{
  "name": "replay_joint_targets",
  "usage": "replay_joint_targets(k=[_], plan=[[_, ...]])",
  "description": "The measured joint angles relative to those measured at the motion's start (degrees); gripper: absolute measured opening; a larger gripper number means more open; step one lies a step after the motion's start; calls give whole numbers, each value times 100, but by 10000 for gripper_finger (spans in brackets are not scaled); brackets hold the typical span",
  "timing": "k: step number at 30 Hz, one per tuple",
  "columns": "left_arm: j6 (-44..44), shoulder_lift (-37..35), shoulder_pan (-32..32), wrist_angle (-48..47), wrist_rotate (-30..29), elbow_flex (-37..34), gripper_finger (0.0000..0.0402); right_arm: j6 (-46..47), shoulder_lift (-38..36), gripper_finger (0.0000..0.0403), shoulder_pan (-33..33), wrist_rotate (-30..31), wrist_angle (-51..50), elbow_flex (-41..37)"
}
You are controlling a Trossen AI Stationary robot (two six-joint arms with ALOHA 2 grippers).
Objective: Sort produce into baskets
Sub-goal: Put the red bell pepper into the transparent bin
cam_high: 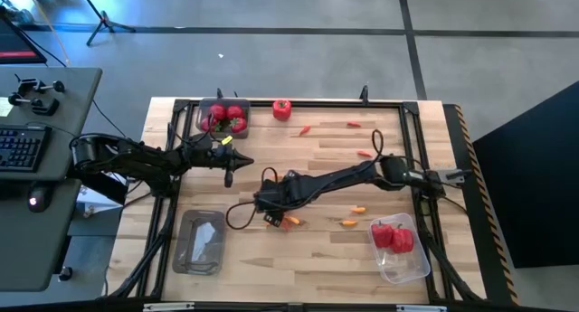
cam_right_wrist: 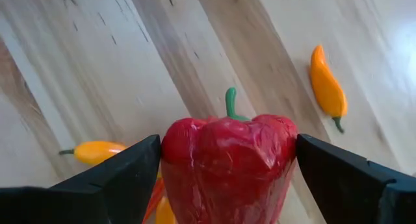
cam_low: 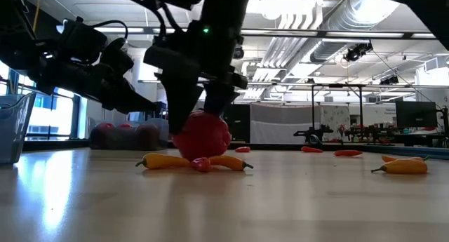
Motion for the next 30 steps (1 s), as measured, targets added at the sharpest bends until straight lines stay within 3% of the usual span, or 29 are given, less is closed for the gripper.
replay_joint_targets(k=[6,13,21,25,30], plan=[[8,0,0,-7,26,0,0,53,298,335,-48,-128,-390,323],[8,0,-2,-7,46,0,0,163,283,251,-165,-623,-650,299],[10,0,-2,-34,52,2,0,318,-2,250,-169,-818,-1274,975],[10,2,-1,-79,52,2,0,990,-291,250,110,-852,-2229,1433],[10,4,-2,-138,52,2,0,2677,-769,250,788,-904,-3574,1382]])
